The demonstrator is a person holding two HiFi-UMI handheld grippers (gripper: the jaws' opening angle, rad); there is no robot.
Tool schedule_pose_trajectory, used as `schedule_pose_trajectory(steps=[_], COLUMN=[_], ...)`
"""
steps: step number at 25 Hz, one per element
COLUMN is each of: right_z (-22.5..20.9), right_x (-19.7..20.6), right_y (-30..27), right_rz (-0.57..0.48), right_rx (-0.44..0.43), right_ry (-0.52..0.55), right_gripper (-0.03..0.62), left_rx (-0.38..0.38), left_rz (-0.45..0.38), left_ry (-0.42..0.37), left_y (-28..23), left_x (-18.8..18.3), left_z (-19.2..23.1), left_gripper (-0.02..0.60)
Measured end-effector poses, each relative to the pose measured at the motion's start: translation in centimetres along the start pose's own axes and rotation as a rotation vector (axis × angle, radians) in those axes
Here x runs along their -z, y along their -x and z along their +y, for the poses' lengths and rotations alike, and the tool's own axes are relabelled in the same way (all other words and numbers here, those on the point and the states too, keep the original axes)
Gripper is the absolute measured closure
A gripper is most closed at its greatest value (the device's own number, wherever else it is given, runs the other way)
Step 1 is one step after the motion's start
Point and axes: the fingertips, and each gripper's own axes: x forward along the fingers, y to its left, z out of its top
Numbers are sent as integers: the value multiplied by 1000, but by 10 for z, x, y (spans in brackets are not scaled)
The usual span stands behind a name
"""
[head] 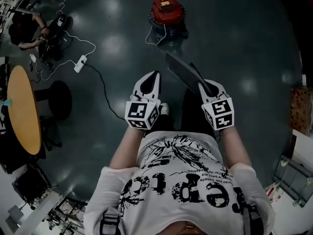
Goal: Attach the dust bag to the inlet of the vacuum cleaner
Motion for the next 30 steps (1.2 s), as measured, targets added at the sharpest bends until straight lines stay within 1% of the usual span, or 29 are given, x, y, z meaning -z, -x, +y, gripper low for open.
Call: schedule_pose_trajectory(steps=[4,6,8,11,15,17,20,24,25,27,30], right_z=[-50,-74,-99,-132,-159,-163,-171,-187,-192,-200,-199], right_x=[-18,-30,-43,-55,-65,-69,-67,-58,-54,-49,-33], right_y=[-14,-20,-32,-57,-88,-104,-135,-189,-203,-232,-271], right_rz=[30,53,74,100,133,155,207,263,266,255,201], right_rx=[-105,-162,-208,-241,-248,-260,-271,-291,-293,-297,-323], right_ry=[40,71,120,183,202,212,247,203,202,212,226], right_gripper=[572,572,572,572,572,572,572,572,572,572,572], left_rx=[-95,-142,-174,-222,-288,-297,-299,-246,-232,-221,-219], left_rz=[-15,-32,-61,-90,-40,-19,-6,56,57,14,-51], left_ry=[9,39,75,86,44,32,50,81,78,43,-96], left_y=[-50,-76,-105,-143,-176,-190,-211,-250,-261,-283,-312], left_x=[-26,-40,-54,-66,-61,-60,-56,-29,-24,-23,-12], left_z=[-5,-7,-8,-3,18,33,58,88,97,115,140], left_gripper=[577,577,577,577,577,577,577,577,577,577,577])
